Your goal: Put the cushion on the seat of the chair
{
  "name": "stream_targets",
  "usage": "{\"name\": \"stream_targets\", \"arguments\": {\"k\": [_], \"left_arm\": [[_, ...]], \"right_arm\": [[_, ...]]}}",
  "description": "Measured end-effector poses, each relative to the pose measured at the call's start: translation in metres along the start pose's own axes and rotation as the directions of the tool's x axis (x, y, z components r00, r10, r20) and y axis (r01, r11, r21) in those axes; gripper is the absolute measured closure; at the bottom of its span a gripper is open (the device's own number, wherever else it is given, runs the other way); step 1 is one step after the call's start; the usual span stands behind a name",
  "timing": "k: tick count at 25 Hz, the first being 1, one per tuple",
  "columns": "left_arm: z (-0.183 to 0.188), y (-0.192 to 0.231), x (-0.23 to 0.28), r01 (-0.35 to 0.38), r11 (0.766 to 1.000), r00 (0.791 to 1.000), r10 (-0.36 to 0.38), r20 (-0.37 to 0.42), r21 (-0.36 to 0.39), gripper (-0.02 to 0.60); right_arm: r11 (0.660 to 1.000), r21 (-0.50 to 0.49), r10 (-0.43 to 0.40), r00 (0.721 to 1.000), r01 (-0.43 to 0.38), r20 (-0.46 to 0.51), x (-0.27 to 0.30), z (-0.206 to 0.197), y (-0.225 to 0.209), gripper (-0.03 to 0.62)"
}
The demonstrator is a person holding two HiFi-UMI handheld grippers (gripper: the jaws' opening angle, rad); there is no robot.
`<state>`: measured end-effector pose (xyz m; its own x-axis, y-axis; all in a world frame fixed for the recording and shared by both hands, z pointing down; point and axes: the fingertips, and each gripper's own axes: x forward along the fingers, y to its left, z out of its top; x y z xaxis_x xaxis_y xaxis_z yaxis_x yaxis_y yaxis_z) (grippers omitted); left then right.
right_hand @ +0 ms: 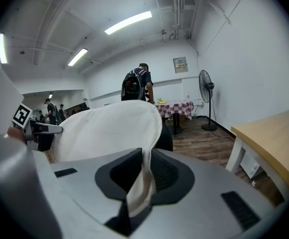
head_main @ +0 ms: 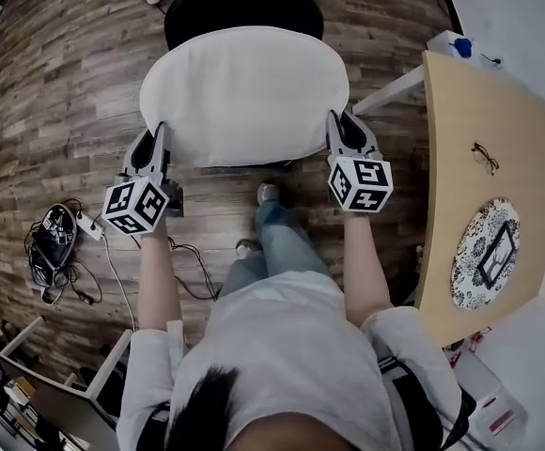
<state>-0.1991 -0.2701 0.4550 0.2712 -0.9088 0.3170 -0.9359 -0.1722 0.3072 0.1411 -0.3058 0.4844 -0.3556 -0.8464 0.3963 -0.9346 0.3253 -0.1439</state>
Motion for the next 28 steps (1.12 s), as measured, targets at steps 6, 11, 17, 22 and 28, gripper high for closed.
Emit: {"name": "stream_targets", "arguments": {"k": [6, 11, 17, 22, 28], "left_arm": [[-0.035, 0.02, 0.018, -0.013, 1.0, 0.997, 0.012, -0.076, -0.019, 0.515], [-0.068, 0.041, 0.038, -0.044, 0.998, 0.988, 0.037, -0.15, -0.044, 0.515], [-0.103, 0.063, 0.071, -0.067, 0.996, 0.972, 0.052, -0.229, -0.058, 0.518], [-0.134, 0.079, 0.095, -0.081, 0.996, 0.954, 0.065, -0.294, -0.042, 0.518], [-0.168, 0.095, 0.118, -0.092, 0.996, 0.93, 0.08, -0.359, -0.015, 0.518]], "right_arm": [[0.999, 0.049, 0.001, 0.996, 0.003, -0.084, 0.022, -0.039, -0.002, 0.551], [0.998, 0.063, 0.003, 0.988, 0.007, -0.153, 0.045, -0.071, -0.004, 0.551], [0.995, 0.093, 0.002, 0.974, 0.02, -0.229, 0.076, -0.106, -0.012, 0.551], [0.995, 0.098, 0.001, 0.957, 0.029, -0.292, 0.1, -0.136, -0.019, 0.551], [0.995, 0.099, 0.025, 0.931, 0.012, -0.365, 0.127, -0.173, -0.027, 0.551]]}}
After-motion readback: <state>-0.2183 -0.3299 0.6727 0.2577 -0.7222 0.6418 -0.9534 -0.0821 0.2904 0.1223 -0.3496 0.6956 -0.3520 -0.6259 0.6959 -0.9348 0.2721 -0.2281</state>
